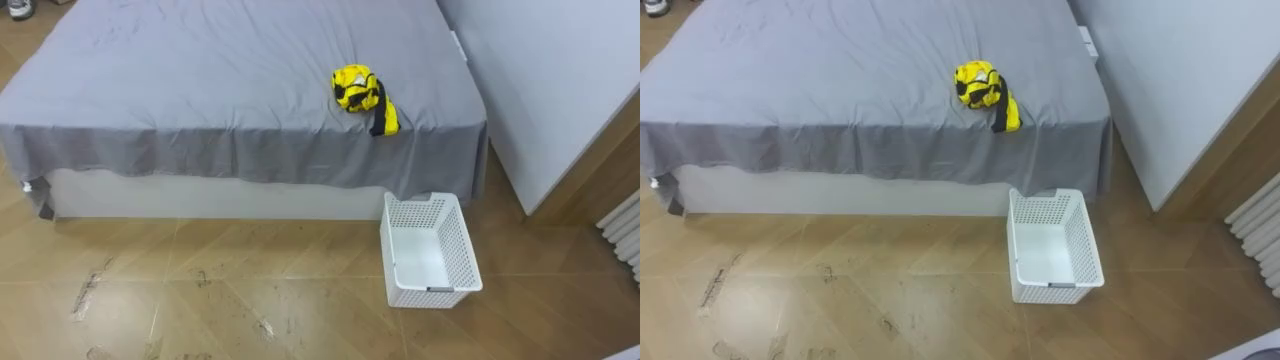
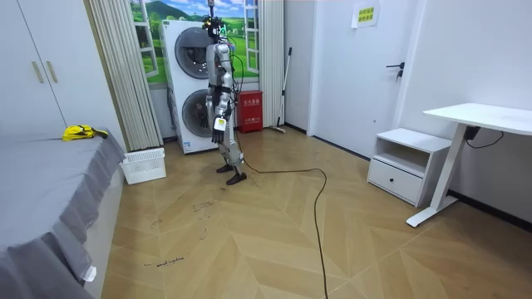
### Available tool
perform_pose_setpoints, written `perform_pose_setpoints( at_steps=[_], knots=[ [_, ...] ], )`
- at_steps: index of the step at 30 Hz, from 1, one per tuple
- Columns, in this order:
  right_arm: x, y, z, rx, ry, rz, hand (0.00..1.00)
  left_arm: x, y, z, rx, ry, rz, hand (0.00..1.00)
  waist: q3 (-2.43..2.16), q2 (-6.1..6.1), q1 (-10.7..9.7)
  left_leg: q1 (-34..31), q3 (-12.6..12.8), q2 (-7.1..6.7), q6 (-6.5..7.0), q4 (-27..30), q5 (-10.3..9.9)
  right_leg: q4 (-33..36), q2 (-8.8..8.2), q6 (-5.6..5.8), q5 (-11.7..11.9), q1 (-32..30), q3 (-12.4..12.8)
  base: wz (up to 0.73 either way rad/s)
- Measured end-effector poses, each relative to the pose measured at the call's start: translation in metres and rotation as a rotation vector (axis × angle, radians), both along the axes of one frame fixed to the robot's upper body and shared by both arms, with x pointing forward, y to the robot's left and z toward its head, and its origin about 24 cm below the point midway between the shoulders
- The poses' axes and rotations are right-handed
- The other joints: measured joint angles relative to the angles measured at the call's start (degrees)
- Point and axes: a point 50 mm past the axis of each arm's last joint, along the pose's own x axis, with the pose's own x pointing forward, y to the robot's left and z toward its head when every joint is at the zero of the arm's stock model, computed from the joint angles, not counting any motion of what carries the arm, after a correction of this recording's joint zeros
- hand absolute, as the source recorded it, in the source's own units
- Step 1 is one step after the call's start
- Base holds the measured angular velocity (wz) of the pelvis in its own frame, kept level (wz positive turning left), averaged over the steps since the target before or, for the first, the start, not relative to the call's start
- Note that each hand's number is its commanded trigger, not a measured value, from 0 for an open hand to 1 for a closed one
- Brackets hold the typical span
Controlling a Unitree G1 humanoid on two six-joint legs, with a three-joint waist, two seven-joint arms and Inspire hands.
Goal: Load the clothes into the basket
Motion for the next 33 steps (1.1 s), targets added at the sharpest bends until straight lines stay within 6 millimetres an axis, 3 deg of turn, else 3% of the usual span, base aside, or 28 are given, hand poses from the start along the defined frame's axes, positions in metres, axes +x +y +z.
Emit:
perform_pose_setpoints(
  at_steps=[15,22,23,25,27,30,31,32,33],
  knots=[
    [-0.001,0.001,0.000,0.013,-0.003,-0.036,0.00,-0.003,0.002,0.000,-0.007,-0.003,0.049,0.00,-0.42,-0.23,-0.1,0.0,-0.3,-0.03,-0.04,-0.1,-0.1,-0.2,0.01,0.05,0.0,0.2,0.0,0.00],
    [-0.005,0.001,-0.001,0.022,0.003,-0.065,0.00,-0.013,0.003,-0.001,-0.046,0.000,0.173,0.00,-0.14,-0.43,0.0,0.2,0.1,0.22,-0.15,0.5,-0.4,-0.1,0.19,-0.24,-0.2,0.3,0.4,0.00],
    [-0.006,0.001,-0.001,0.023,0.003,-0.068,0.00,-0.014,0.005,-0.001,-0.059,0.000,0.205,0.00,0.00,-0.52,0.3,-0.3,0.1,0.84,-0.35,1.9,-1.3,0.1,0.48,-0.44,-0.4,0.0,0.4,-0.06],
    [-0.008,0.001,-0.001,0.029,0.005,-0.087,0.00,-0.017,0.008,-0.001,-0.070,-0.006,0.272,0.00,-0.20,-0.37,0.2,-1.5,0.1,1.98,-0.91,6.1,-3.3,1.5,1.27,-1.02,-1.5,-0.3,0.5,-0.08],
    [-0.007,0.002,-0.001,0.037,-0.001,-0.091,0.00,-0.019,0.015,0.000,-0.081,-0.022,0.352,0.00,-0.28,-0.33,0.3,-4.7,0.0,4.19,-1.97,13.3,-6.2,4.2,2.50,-2.23,-3.6,-1.6,0.0,0.00],
    [-0.011,0.002,-0.001,0.040,0.005,-0.116,0.00,-0.023,0.021,0.001,-0.094,-0.045,0.435,0.00,-0.29,-0.52,0.3,-9.3,0.1,6.60,-2.16,25.5,-6.3,4.9,3.25,-3.47,-4.8,-0.5,0.5,0.04],
    [-0.014,0.001,-0.001,0.037,0.005,-0.136,0.00,-0.022,0.022,0.002,-0.096,-0.059,0.453,0.00,0.10,-0.58,-0.1,-12.2,-0.4,7.41,-1.41,31.0,-5.8,5.1,3.66,-4.36,-5.8,0.7,0.7,0.13],
    [-0.016,0.000,-0.001,0.035,0.006,-0.152,0.00,-0.022,0.022,0.002,-0.098,-0.066,0.464,0.00,-0.03,-0.62,-0.1,-13.3,-0.7,7.25,-0.78,32.6,-6.1,5.3,3.38,-4.52,-6.3,1.1,0.8,0.21],
    [-0.016,-0.003,0.000,0.028,-0.003,-0.179,0.00,-0.018,0.020,0.003,-0.106,-0.080,0.458,0.00,-0.05,-0.79,-0.1,-15.3,-1.2,5.07,-0.34,29.8,-6.4,5.9,2.31,-4.35,-7.3,1.3,1.1,0.15]
  ],
)
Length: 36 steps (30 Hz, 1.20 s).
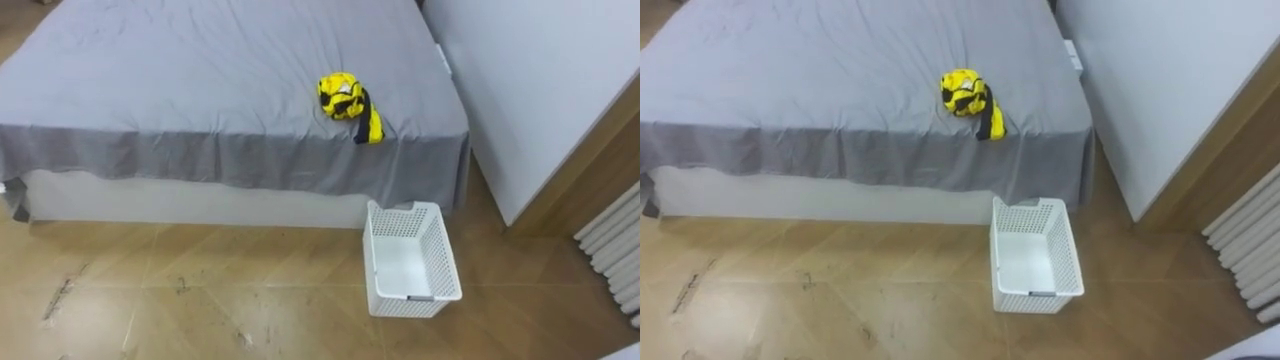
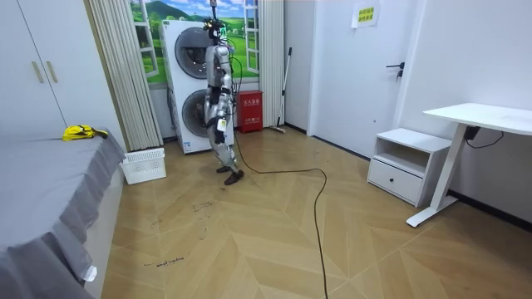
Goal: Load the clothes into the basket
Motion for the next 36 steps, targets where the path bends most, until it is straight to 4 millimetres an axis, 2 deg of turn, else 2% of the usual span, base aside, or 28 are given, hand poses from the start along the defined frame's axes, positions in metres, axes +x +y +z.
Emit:
perform_pose_setpoints(
  at_steps=[1,2,3,6,7,8,9,10,11,12,14,15,16,17,18,19,20,22,25,26,28,29,30,31,32,34,35,36],
  knots=[
    [-0.002,-0.002,0.000,-0.004,0.002,-0.012,0.00,0.004,-0.001,0.000,-0.002,-0.013,-0.007,0.00,0.03,-0.04,-0.1,-1.4,-0.1,-1.49,-0.04,-2.3,0.1,0.4,-0.57,0.16,-0.5,-0.1,0.4,0.06],
    [-0.005,-0.006,0.001,-0.010,0.010,-0.033,0.00,0.009,-0.002,0.001,-0.003,-0.038,-0.009,0.00,-0.09,-0.36,0.5,-4.1,-0.2,-4.25,-0.56,-8.9,1.7,1.2,-2.20,0.72,-1.4,-0.7,1.4,-0.25],
    [-0.008,-0.011,0.001,-0.021,0.022,-0.041,0.00,0.009,-0.001,0.002,0.004,-0.048,-0.006,0.00,-0.20,-0.49,1.1,-6.7,0.0,-5.68,-0.94,-16.0,6.0,1.3,-3.25,1.16,-2.1,-0.7,2.5,-0.46],
    [-0.015,-0.017,0.002,-0.034,0.042,-0.045,0.00,-0.016,0.005,0.002,0.022,-0.005,0.029,0.00,-0.11,-0.10,1.7,-9.1,-0.1,-5.37,-1.61,-26.3,15.7,0.6,-5.52,2.73,-4.6,2.1,5.3,-0.76],
    [-0.019,-0.018,0.003,-0.041,0.052,-0.043,0.00,-0.030,0.006,0.002,0.024,0.030,0.039,0.00,-0.37,-0.55,1.4,-9.2,0.5,-6.24,-0.26,-24.4,19.5,-0.2,-6.90,3.87,-5.9,3.7,5.8,-0.48],
    [-0.019,-0.019,0.003,-0.046,0.052,-0.039,0.00,-0.033,0.005,0.002,0.023,0.040,0.039,0.00,-0.41,-0.86,1.3,-9.3,0.9,-6.82,1.06,-23.1,20.4,-0.5,-7.58,4.54,-6.5,4.1,6.0,-0.28],
    [-0.022,-0.019,0.003,-0.057,0.063,-0.038,0.00,-0.037,0.005,0.001,0.021,0.055,0.040,0.00,-0.62,-1.50,1.0,-10.6,1.8,-8.31,3.64,-19.1,18.4,-1.2,-8.88,6.45,-6.5,4.9,6.4,-0.13],
    [-0.021,-0.020,0.003,-0.066,0.067,-0.050,0.00,-0.037,0.004,0.000,0.018,0.064,0.036,0.00,-0.56,-2.31,0.9,-12.0,2.7,-8.84,4.17,-14.7,15.5,-1.4,-9.95,6.71,-6.2,5.3,6.5,-0.14],
    [-0.022,-0.020,0.003,-0.072,0.067,-0.049,0.00,-0.035,0.004,0.000,0.017,0.061,0.034,0.00,-0.42,-2.43,1.0,-12.3,3.0,-8.93,4.44,-12.7,14.1,-1.4,-10.39,7.07,-5.8,5.6,6.5,-0.09],
    [-0.022,-0.021,0.003,-0.087,0.072,-0.035,0.00,-0.034,0.003,0.000,0.017,0.059,0.034,0.00,-0.21,-2.36,1.3,-12.5,3.6,-9.00,4.87,-9.7,11.1,-0.2,-11.00,7.24,-5.1,6.3,6.8,-0.13],
    [-0.025,-0.023,0.003,-0.111,0.091,-0.038,0.00,-0.033,0.004,-0.001,0.016,0.064,0.034,0.00,-0.24,-2.34,1.3,-10.9,4.3,-9.72,5.58,-7.8,7.1,6.5,-12.25,7.61,-4.9,5.6,6.9,-0.04],
    [-0.027,-0.026,0.003,-0.126,0.101,-0.068,0.00,-0.034,0.003,-0.001,0.015,0.068,0.027,0.00,0.05,-2.83,0.7,-8.6,4.3,-10.62,6.03,-7.9,5.1,14.2,-13.17,8.80,-3.5,3.8,6.6,0.00],
    [-0.027,-0.026,0.004,-0.132,0.103,-0.079,0.00,-0.034,0.003,-0.001,0.015,0.069,0.019,0.00,0.25,-2.29,0.3,-7.3,4.1,-11.07,6.30,-8.1,4.4,18.7,-13.62,8.85,-1.8,2.4,6.5,0.07],
    [-0.025,-0.029,0.004,-0.150,0.099,-0.102,0.00,-0.030,0.003,-0.001,0.015,0.067,-0.004,0.00,0.04,-1.80,0.1,-4.2,3.9,-11.99,6.86,-9.6,3.4,27.0,-14.35,8.47,3.6,-0.5,6.7,0.00],
    [-0.025,-0.032,0.005,-0.163,0.092,-0.120,0.00,-0.031,0.002,-0.001,0.018,0.076,-0.029,0.00,-0.05,-1.24,0.3,-0.7,3.3,-12.72,7.37,-12.0,2.7,33.3,-14.70,7.15,11.1,-3.0,6.8,0.00],
    [-0.024,-0.034,0.006,-0.171,0.089,-0.128,0.00,-0.028,0.002,-0.001,0.023,0.075,-0.055,0.00,-0.13,-0.74,0.3,0.9,2.7,-12.87,7.89,-13.5,2.3,36.1,-14.62,6.49,13.3,-4.4,6.7,0.00],
    [-0.021,-0.035,0.006,-0.174,0.072,-0.150,0.00,-0.023,0.003,-0.001,0.038,0.070,-0.097,0.00,-0.18,0.11,0.0,3.6,1.6,-12.63,8.05,-16.0,2.1,40.6,-13.03,5.38,10.0,-8.3,5.7,0.28],
    [-0.020,-0.037,0.007,-0.175,0.060,-0.188,0.00,-0.012,0.004,0.000,0.055,0.063,-0.156,0.00,0.03,1.86,-1.4,7.9,-1.2,-11.09,7.56,-19.3,2.2,40.7,-7.30,3.19,2.1,-17.3,2.5,0.53],
    [-0.034,-0.036,0.007,-0.193,0.130,-0.184,0.00,0.003,0.001,0.001,0.055,0.031,-0.204,0.00,0.02,2.31,-2.6,11.8,-4.1,-10.66,7.42,-22.1,1.0,28.2,-2.98,2.47,-0.2,-25.0,1.3,0.60],
    [-0.042,-0.036,0.007,-0.209,0.172,-0.148,0.00,0.006,-0.003,0.001,0.045,0.030,-0.218,0.00,-0.01,2.63,-2.8,14.4,-5.2,-10.30,7.08,-24.0,0.3,19.2,-1.90,2.14,0.9,-27.3,0.8,0.51],
    [-0.061,-0.036,0.007,-0.242,0.257,-0.087,0.00,0.003,-0.011,-0.001,0.019,0.053,-0.233,0.00,0.32,4.27,-3.3,20.5,-7.4,-8.47,6.01,-27.2,-1.6,6.5,-1.16,1.90,9.8,-29.3,-1.8,0.46],
    [-0.066,-0.035,0.008,-0.250,0.277,-0.077,0.00,0.002,-0.012,-0.001,0.014,0.058,-0.231,0.00,0.09,4.98,-3.2,21.7,-7.9,-7.80,5.72,-27.9,-2.2,5.2,-0.73,1.70,11.9,-29.3,-2.1,0.31],
    [-0.068,-0.033,0.007,-0.259,0.299,-0.063,0.00,0.003,-0.013,-0.001,0.010,0.061,-0.232,0.00,0.23,5.95,-3.1,23.6,-8.3,-6.34,4.90,-28.2,-3.6,5.2,0.15,0.05,16.0,-29.3,-2.9,0.00],
    [-0.066,-0.030,0.006,-0.264,0.299,-0.078,0.00,0.002,-0.012,-0.001,0.016,0.065,-0.236,0.00,0.00,6.25,-2.5,24.3,-8.0,-5.05,3.48,-27.7,-4.7,7.8,1.43,-1.07,16.7,-29.8,-3.3,-0.11],
    [-0.063,-0.030,0.006,-0.266,0.290,-0.086,0.00,0.002,-0.012,-0.001,0.019,0.071,-0.242,0.00,0.00,6.70,-2.1,24.4,-7.9,-4.45,2.74,-27.0,-5.0,9.9,1.57,-2.74,15.7,-29.9,-4.3,-0.14],
    [-0.059,-0.028,0.006,-0.277,0.280,-0.087,0.00,-0.001,-0.010,-0.002,0.027,0.083,-0.235,0.00,0.18,7.17,-1.7,24.0,-6.2,-2.91,0.51,-20.2,-4.7,14.3,2.39,-3.26,10.7,-28.3,-6.1,0.06],
    [-0.056,-0.029,0.006,-0.296,0.275,-0.070,0.00,-0.005,-0.007,-0.001,0.033,0.090,-0.224,0.00,0.41,6.40,-1.7,22.6,-4.5,-1.69,-2.65,-12.5,-2.8,15.0,2.87,-3.61,8.0,-25.4,-6.3,0.08],
    [-0.050,-0.033,0.007,-0.327,0.252,-0.066,0.00,-0.009,-0.007,-0.001,0.043,0.099,-0.218,0.00,0.64,5.87,-1.8,20.7,-3.9,-0.12,-4.91,-3.7,1.4,13.4,3.95,-4.03,6.5,-21.7,-6.4,0.03]
  ],
)
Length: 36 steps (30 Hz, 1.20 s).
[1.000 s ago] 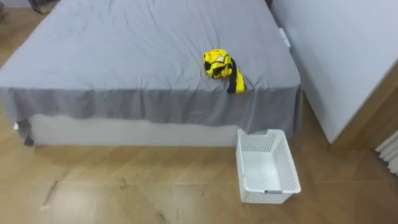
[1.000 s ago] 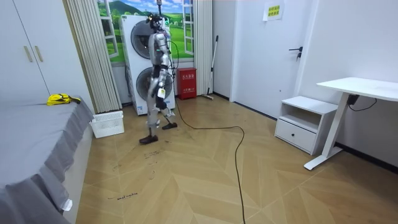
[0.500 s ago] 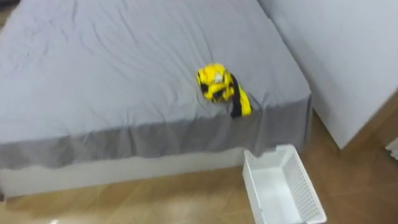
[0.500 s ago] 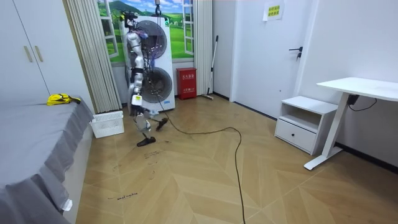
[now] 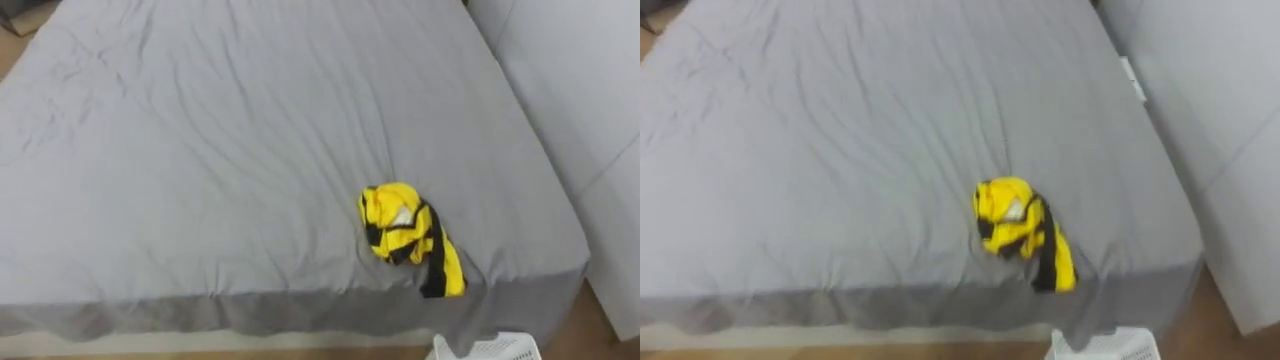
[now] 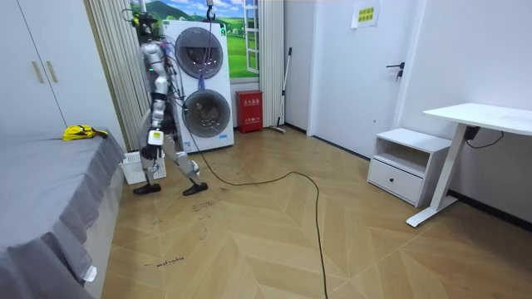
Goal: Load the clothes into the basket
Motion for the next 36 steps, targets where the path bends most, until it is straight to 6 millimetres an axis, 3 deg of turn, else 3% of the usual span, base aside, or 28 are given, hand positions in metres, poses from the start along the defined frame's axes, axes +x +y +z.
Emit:
perform_pose_setpoints(
  at_steps=[1,2,3,4,6,7,8,9,10,11,12,13,14,15,16,17,18,19,20,21,22,23,26,30,33,36],
  knots=[
    [0.005,-0.002,0.000,-0.017,-0.017,0.005,0.00,-0.003,0.000,0.000,0.007,0.005,0.004,0.00,-0.03,-0.11,-0.1,-1.1,-0.1,0.47,-0.21,3.5,1.9,-1.4,0.57,-0.22,-0.3,2.0,0.4,0.00],
    [0.019,-0.004,0.001,-0.041,-0.062,0.023,0.00,-0.004,0.000,0.000,0.018,0.006,0.014,0.00,0.00,-0.54,-0.2,-3.8,-0.1,1.14,0.45,8.2,2.2,-4.4,1.12,-0.36,-0.6,5.5,0.9,-0.07],
    [0.033,-0.004,0.002,-0.063,-0.100,0.056,0.00,-0.002,0.001,0.001,0.034,-0.005,0.021,0.00,-0.10,-1.32,-0.1,-6.6,0.5,0.79,1.63,9.4,0.5,-7.1,1.05,-0.28,-0.6,8.3,1.9,-0.07],
    [0.045,-0.006,0.004,-0.077,-0.141,0.087,0.00,0.001,0.004,0.002,0.048,-0.023,0.030,0.00,0.08,-2.15,0.3,-9.9,0.9,0.64,1.75,8.1,-2.2,-9.8,0.96,-0.11,-0.5,11.3,2.4,-0.07],
    [0.061,-0.006,0.006,-0.095,-0.205,0.108,0.00,0.004,0.005,0.003,0.064,-0.049,0.027,0.00,-0.02,-2.50,1.1,-14.3,1.0,0.06,1.83,3.0,-4.6,-12.9,0.78,0.18,-0.3,14.2,3.3,-0.14],
    [0.068,-0.007,0.008,-0.100,-0.231,0.111,0.00,0.005,0.004,0.004,0.068,-0.055,0.019,0.00,-0.04,-2.51,1.6,-16.0,0.8,-0.20,1.89,0.9,-4.6,-13.5,0.63,0.33,-0.4,14.4,4.0,-0.44],
    [0.083,-0.007,0.012,-0.109,-0.283,0.125,0.00,0.009,0.003,0.004,0.070,-0.077,0.017,0.00,-0.04,-2.40,2.5,-19.4,0.6,-0.33,1.76,-4.2,-4.1,-13.7,0.52,0.66,-0.5,14.5,5.5,-0.69],
    [0.098,-0.004,0.016,-0.117,-0.336,0.152,0.00,0.011,0.004,0.005,0.074,-0.093,0.014,0.00,-0.28,-2.60,3.4,-21.8,1.6,-0.33,3.90,-6.9,0.1,-14.1,0.26,1.05,-0.6,14.8,7.0,-0.72],
    [0.103,-0.001,0.017,-0.121,-0.356,0.176,0.00,0.011,0.004,0.005,0.075,-0.095,0.015,0.00,-0.68,-2.81,3.6,-21.6,2.2,-0.52,4.35,-7.8,1.1,-14.1,0.07,1.47,-0.7,14.9,7.7,-0.53],
    [0.116,0.003,0.022,-0.127,-0.407,0.224,0.00,0.008,0.004,0.005,0.075,-0.088,0.015,0.00,-1.22,-2.97,3.3,-19.4,2.4,-1.68,4.87,-10.9,2.2,-14.4,-0.74,2.08,-0.6,14.6,8.0,-0.33],
    [0.127,0.005,0.028,-0.138,-0.461,0.246,0.00,0.010,0.004,0.005,0.079,-0.092,0.004,0.00,-0.92,-3.83,3.3,-17.3,2.2,-2.92,5.14,-14.4,3.6,-14.5,-1.61,2.42,-0.5,14.4,8.2,-0.30],
    [0.133,0.004,0.032,-0.146,-0.488,0.253,0.00,0.010,0.003,0.005,0.079,-0.093,-0.002,0.00,-0.88,-3.98,3.4,-16.4,1.9,-3.27,5.14,-16.1,4.0,-14.3,-1.72,2.60,-0.4,14.3,8.1,-0.44],
    [0.143,0.004,0.039,-0.170,-0.536,0.265,0.00,0.008,0.001,0.004,0.074,-0.085,-0.009,0.00,-0.80,-3.86,3.8,-14.7,0.7,-3.45,5.06,-18.9,4.6,-13.4,-1.79,3.30,0.0,13.8,6.9,-0.47],
    [0.151,0.006,0.048,-0.188,-0.592,0.278,0.00,0.006,-0.001,0.004,0.072,-0.078,-0.020,0.00,-0.62,-3.56,3.8,-13.0,-2.7,-3.37,4.89,-21.3,5.4,-10.5,-1.78,3.70,0.1,12.5,5.3,-0.45],
    [0.155,0.008,0.052,-0.196,-0.622,0.289,0.00,0.007,-0.002,0.003,0.072,-0.078,-0.024,0.00,-0.22,-2.81,3.8,-12.3,-4.9,-3.10,4.78,-22.2,5.6,-9.7,-1.51,4.72,-1.0,11.5,5.4,-0.57],
    [0.164,0.013,0.060,-0.206,-0.685,0.319,0.00,0.002,0.001,0.004,0.084,-0.066,-0.019,0.00,-0.38,-3.30,4.1,-12.3,-7.9,-3.05,4.67,-22.5,5.6,-14.4,-1.28,4.63,-0.2,9.3,7.4,-0.71],
    [0.178,0.018,0.069,-0.228,-0.748,0.373,0.00,-0.005,0.003,0.003,0.091,-0.039,-0.011,0.00,-0.62,-3.50,3.5,-12.8,-8.5,-2.78,3.65,-22.3,4.8,-16.9,-1.68,2.61,5.3,8.3,6.8,-0.56],
    [0.182,0.020,0.072,-0.238,-0.768,0.388,0.00,-0.007,0.005,0.003,0.095,-0.031,-0.006,0.00,-0.66,-3.18,3.0,-13.1,-8.0,-2.60,3.31,-22.4,4.9,-17.4,-1.48,2.39,5.9,8.8,6.0,0.04],
    [0.183,0.022,0.077,-0.256,-0.792,0.382,0.00,-0.008,0.006,0.002,0.099,-0.015,-0.008,0.00,-0.64,-2.79,1.5,-13.4,-5.6,-2.30,2.97,-22.5,5.0,-17.2,-1.63,2.38,5.9,8.9,3.9,0.54],
    [0.188,0.024,0.081,-0.272,-0.813,0.378,0.00,-0.005,0.006,0.001,0.098,-0.012,-0.010,0.00,-0.37,-3.09,0.6,-13.6,-2.7,-2.16,2.96,-23.3,5.4,-17.2,-1.59,2.38,5.9,8.9,3.6,0.58],
    [0.191,0.024,0.083,-0.277,-0.825,0.376,0.00,-0.003,0.006,0.001,0.099,-0.014,-0.016,0.00,-0.41,-2.92,0.4,-13.7,-1.8,-2.15,3.23,-23.6,5.6,-17.2,-1.60,2.39,5.9,8.8,3.6,0.41],
    [0.198,0.025,0.087,-0.281,-0.847,0.379,0.00,0.004,0.007,0.002,0.107,-0.028,-0.023,0.00,-0.15,-3.40,0.2,-13.7,-1.4,-2.17,3.32,-24.1,6.2,-17.4,-1.76,2.51,5.7,8.6,3.6,0.25],
    [0.210,0.032,0.096,-0.267,-0.907,0.403,0.00,0.012,0.008,0.003,0.113,-0.045,-0.043,0.00,-0.33,-4.56,1.3,-15.6,-1.1,-3.29,3.58,-23.0,6.5,-17.3,-2.47,2.57,5.1,7.3,4.2,0.08],
    [0.213,0.040,0.099,-0.234,-0.937,0.446,0.00,0.018,0.008,0.003,0.093,-0.063,-0.061,0.00,-0.68,-4.72,2.0,-16.8,-0.9,-3.95,4.13,-22.7,6.5,-16.8,-2.84,3.92,4.7,6.0,5.2,-0.01],
    [0.212,0.044,0.098,-0.210,-0.938,0.458,0.00,0.017,0.008,0.003,0.085,-0.072,-0.061,0.00,-0.88,-4.52,2.0,-18.2,-0.7,-4.28,4.51,-22.2,6.8,-16.4,-2.96,4.09,5.2,4.8,5.3,-0.04],
    [0.211,0.048,0.097,-0.182,-0.942,0.450,0.00,0.017,0.007,0.003,0.081,-0.076,-0.061,0.00,-0.99,-4.32,2.0,-18.5,-0.4,-4.29,4.61,-22.2,6.7,-16.4,-2.90,3.55,5.6,4.5,5.4,-0.01]
  ],
)
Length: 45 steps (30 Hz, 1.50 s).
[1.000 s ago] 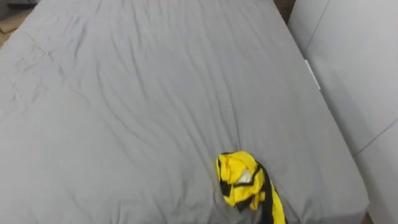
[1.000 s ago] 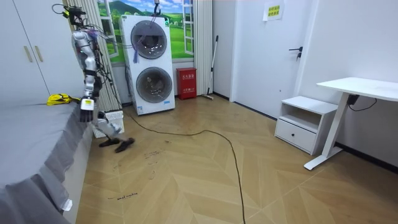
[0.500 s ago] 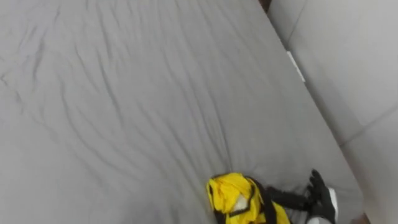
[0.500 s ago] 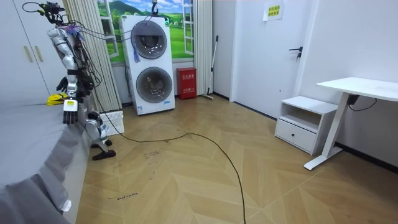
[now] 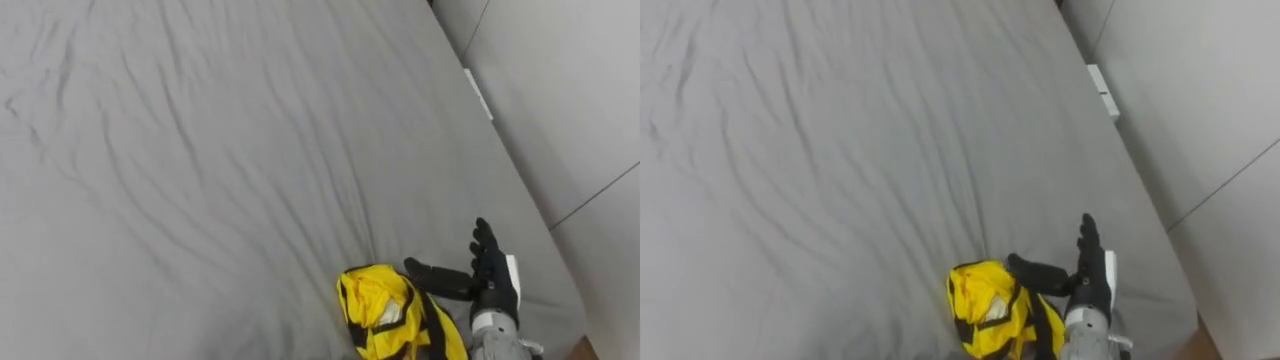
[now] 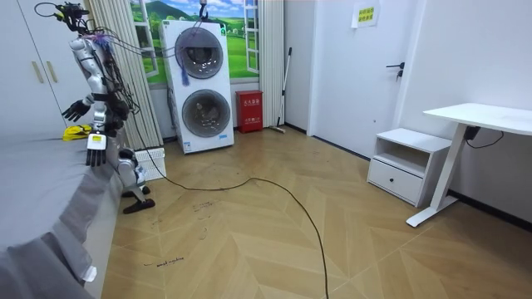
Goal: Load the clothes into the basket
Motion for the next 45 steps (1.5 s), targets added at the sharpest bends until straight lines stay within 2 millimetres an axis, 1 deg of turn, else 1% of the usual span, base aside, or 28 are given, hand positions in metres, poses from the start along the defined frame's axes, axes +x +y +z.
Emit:
perform_pose_setpoints(
  at_steps=[3,10,13,16,19,23,27,31,34,39,40,41,42,45],
  knots=[
    [0.001,0.000,0.000,0.007,-0.002,-0.001,0.00,0.000,-0.001,0.000,-0.002,-0.001,-0.001,0.00,-0.06,0.23,0.1,0.1,0.0,0.00,0.02,-0.1,0.0,0.0,0.01,0.01,0.0,0.0,-0.1,0.03],
    [0.002,0.004,0.001,0.021,-0.008,0.032,0.00,0.002,-0.003,0.000,-0.002,0.000,-0.017,0.00,0.07,0.45,0.2,0.1,0.0,-0.09,0.03,-0.2,0.0,0.0,-0.52,0.04,-0.4,0.0,-0.7,0.03],
    [0.001,0.011,-0.001,0.034,0.000,0.088,0.00,0.002,-0.003,0.000,-0.003,-0.002,-0.022,0.00,0.24,0.35,0.4,0.0,0.3,-0.12,0.04,-0.3,0.0,0.0,-0.61,0.12,-0.6,0.0,-0.7,0.00],
    [0.001,0.016,-0.003,0.049,0.005,0.128,0.00,0.003,-0.003,0.000,-0.003,-0.004,-0.024,0.00,0.29,0.35,0.6,0.0,0.5,-0.12,0.04,-0.2,0.0,0.0,-0.65,0.17,-0.6,0.0,-0.7,0.00],
    [-0.001,0.022,-0.006,0.058,0.021,0.171,0.00,0.006,-0.003,0.000,-0.003,-0.015,-0.027,0.00,0.41,0.19,1.2,-0.2,0.8,-0.08,0.05,-0.3,0.0,0.0,-0.67,0.19,-0.6,-0.1,-0.8,0.02],
    [-0.008,0.028,-0.015,0.075,0.071,0.234,0.00,0.012,-0.005,0.001,0.004,-0.027,-0.044,0.00,0.39,0.20,1.6,-0.8,0.8,-0.13,0.16,-0.6,0.1,-0.1,-0.68,0.27,-0.7,-0.7,-1.0,0.04],
    [-0.016,0.032,-0.026,0.093,0.131,0.271,0.00,0.012,-0.006,0.000,0.008,-0.019,-0.044,0.00,0.43,0.30,1.5,-1.4,0.9,-0.15,0.17,-0.6,0.1,-0.2,-0.80,0.30,-0.8,-1.1,-1.6,0.04],
    [-0.020,0.031,-0.029,0.096,0.150,0.274,0.00,0.013,-0.006,0.001,0.011,-0.025,-0.040,0.00,0.43,0.32,1.2,-2.3,0.9,-0.14,0.19,-0.5,0.1,-0.4,-0.86,0.30,-0.8,-1.7,-2.2,0.06],
    [-0.028,0.027,-0.039,0.088,0.208,0.263,0.00,0.015,-0.006,0.001,0.021,-0.027,-0.051,0.00,0.37,0.19,1.2,-3.0,0.9,-0.13,0.22,-0.4,0.1,-1.0,-0.83,0.31,-0.8,-1.6,-3.1,0.15],
    [-0.031,0.025,-0.042,0.057,0.228,0.276,0.00,0.016,-0.007,0.002,0.023,-0.032,-0.060,0.00,0.33,-0.07,1.3,-3.0,0.9,-0.14,0.22,-0.5,0.1,-1.3,-0.85,0.37,-0.8,-1.6,-3.3,0.02],
    [-0.033,0.024,-0.044,0.051,0.235,0.277,0.55,0.016,-0.007,0.002,0.023,-0.031,-0.060,0.00,0.29,-0.16,1.3,-3.0,0.9,-0.14,0.23,-0.5,0.1,-1.4,-0.85,0.36,-0.8,-1.6,-3.4,0.00],
    [-0.033,0.024,-0.045,0.048,0.238,0.277,0.91,0.016,-0.007,0.002,0.023,-0.030,-0.060,0.00,0.27,-0.20,1.3,-3.0,0.9,-0.13,0.22,-0.6,0.1,-1.6,-0.85,0.36,-0.8,-1.5,-3.4,0.00],
    [-0.035,0.023,-0.046,0.046,0.244,0.274,1.00,0.015,-0.007,0.002,0.024,-0.029,-0.058,0.00,0.28,-0.28,1.3,-3.0,0.9,-0.13,0.22,-0.6,0.1,-1.9,-0.87,0.35,-0.8,-1.5,-3.5,0.00],
    [-0.037,0.021,-0.049,0.041,0.262,0.264,1.00,0.015,-0.006,0.002,0.024,-0.027,-0.052,0.00,0.26,-0.48,1.2,-2.9,0.8,-0.11,0.23,-0.6,0.1,-2.0,-1.10,0.35,-0.8,-1.2,-3.7,0.01]
  ],
)
